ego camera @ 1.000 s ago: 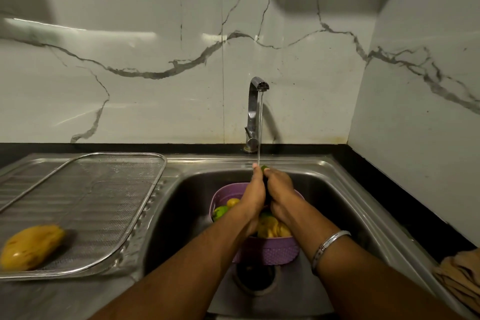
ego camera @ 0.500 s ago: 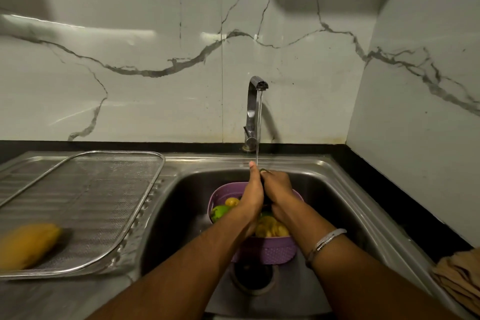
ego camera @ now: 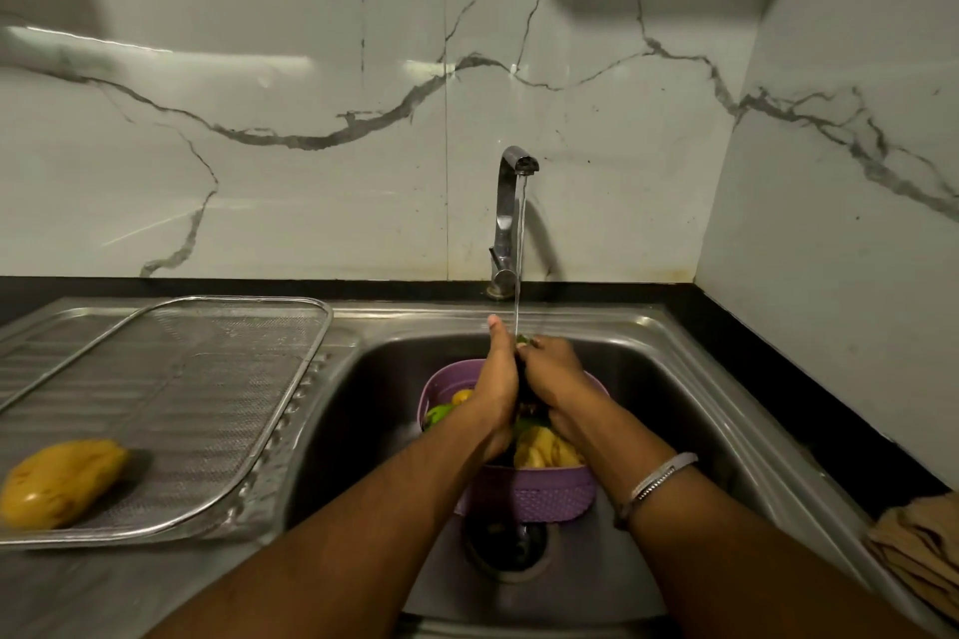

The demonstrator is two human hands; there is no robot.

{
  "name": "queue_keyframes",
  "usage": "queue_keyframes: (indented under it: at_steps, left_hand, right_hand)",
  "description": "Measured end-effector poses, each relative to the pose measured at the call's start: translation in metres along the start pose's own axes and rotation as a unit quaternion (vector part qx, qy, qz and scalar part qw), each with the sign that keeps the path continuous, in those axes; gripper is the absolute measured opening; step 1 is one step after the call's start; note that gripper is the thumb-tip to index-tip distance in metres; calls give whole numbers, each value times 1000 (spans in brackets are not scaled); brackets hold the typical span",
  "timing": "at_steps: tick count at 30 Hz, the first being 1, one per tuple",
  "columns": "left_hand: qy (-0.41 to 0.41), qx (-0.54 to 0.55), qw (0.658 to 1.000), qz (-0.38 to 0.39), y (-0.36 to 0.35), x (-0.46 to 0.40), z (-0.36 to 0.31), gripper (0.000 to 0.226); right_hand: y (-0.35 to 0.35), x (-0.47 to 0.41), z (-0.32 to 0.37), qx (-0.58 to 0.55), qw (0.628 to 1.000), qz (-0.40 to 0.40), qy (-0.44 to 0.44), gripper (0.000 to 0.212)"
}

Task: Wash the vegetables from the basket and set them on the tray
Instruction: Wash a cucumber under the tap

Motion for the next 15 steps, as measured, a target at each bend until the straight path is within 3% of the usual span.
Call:
queue_keyframes:
  at_steps: [3,9,15]
  left_hand:
    - [24,-8,999,-31,17,-14,-4,77]
    - [6,-40,998,-47,11,-18,1,60]
    - [-7,-16,999,-46,28,-21,3,47]
  right_hand:
    - [2,13,3,41,998,54,-1,23]
    - [10,-3,4,109,993,-18,46,22]
    - [5,-11,3,5,999,-54,-4,33]
Point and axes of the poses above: each hand's wrist, its own x-axis away from the middle knuckle, its own y-axis out of the back of the hand, z = x × y, the point moved 1 cm from there along -x, towards the middle knuckle, and after that the axes turned 4 degrees about x, right-handed, at the moved point
